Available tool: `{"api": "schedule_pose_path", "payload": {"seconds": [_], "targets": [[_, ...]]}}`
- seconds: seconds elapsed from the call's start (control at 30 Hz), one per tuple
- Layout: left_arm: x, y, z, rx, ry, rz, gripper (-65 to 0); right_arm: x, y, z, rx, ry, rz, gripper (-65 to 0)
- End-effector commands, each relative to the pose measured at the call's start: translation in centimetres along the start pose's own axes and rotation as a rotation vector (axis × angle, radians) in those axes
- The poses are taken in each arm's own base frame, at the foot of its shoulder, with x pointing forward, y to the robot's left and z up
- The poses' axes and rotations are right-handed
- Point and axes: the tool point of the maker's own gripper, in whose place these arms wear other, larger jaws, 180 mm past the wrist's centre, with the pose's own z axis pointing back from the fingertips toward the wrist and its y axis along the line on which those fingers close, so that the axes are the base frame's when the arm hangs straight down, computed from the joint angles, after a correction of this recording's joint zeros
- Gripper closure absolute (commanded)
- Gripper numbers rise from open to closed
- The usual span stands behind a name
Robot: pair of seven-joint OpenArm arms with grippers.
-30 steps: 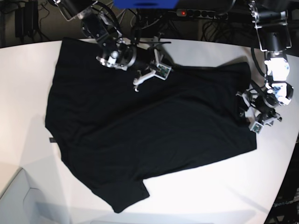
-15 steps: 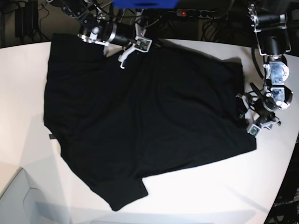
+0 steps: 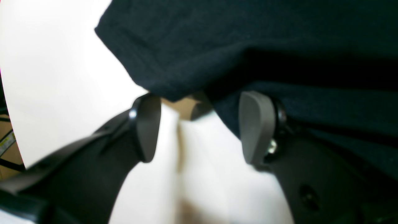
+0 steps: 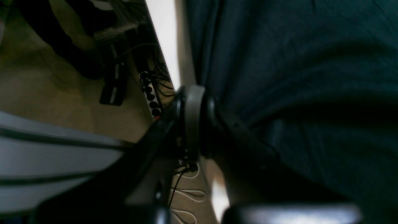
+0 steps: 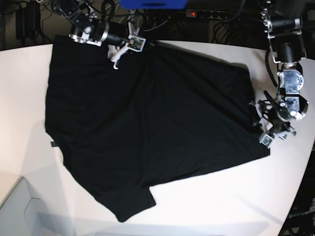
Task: Layout the t-shirt on the table in an organized manner, then fold the t-shirt properly
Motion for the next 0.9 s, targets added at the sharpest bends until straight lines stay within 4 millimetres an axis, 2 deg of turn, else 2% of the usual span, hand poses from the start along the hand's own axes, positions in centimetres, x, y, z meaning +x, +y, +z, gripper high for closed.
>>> {"api": "schedule_pose_path", "payload": {"seconds": [0.0,0.1,0.2,0.27,0.4,0.53,0.63,0.73,0.8,0.87], "targets": [[0.7,1.5,0.4,0.034,-0.001,-0.015,-38.9,0.2,0.4,0.1,0.011,-0.005,0.005,0.0],[1.3,1.8,0.4,0.041,-0.011,-0.016,-38.9,1.7,0.4,-0.6,0.001,-0.044,-0.002,-2.7],[1.5,1.9,0.5,0.044,-0.018,-0.018,-38.9,4.1,0.1,-1.1,-0.026,-0.105,0.0,-14.7],[1.6,2.0,0.6,0.047,-0.021,-0.02,-38.9,5.5,0.3,-1.2,-0.042,-0.15,-0.015,-19.8],[1.6,4.1,2.3,0.118,-0.058,0.032,-38.9,8.7,0.2,-1.4,-0.062,-0.228,-0.014,-20.2],[3.6,5.8,4.4,0.185,-0.144,0.092,-38.9,10.6,-1.0,-1.6,-0.09,-0.274,0.006,-20.2],[3.2,5.7,5.7,0.193,-0.109,0.104,-38.9,10.4,-2.2,-1.8,-0.104,-0.264,0.017,-20.3],[2.4,4.6,6.4,0.186,-0.064,0.096,-38.9,8.5,-5.4,-1.2,-0.184,-0.225,-0.015,-20.3],[1.8,3.0,5.8,0.152,-0.049,0.097,-38.9,8.0,-7.3,-1.2,-0.235,-0.222,-0.043,-20.3],[0.2,1.0,4.9,0.106,-0.009,0.1,-38.9,7.1,-9.6,-0.7,-0.287,-0.208,-0.065,-20.3]]}}
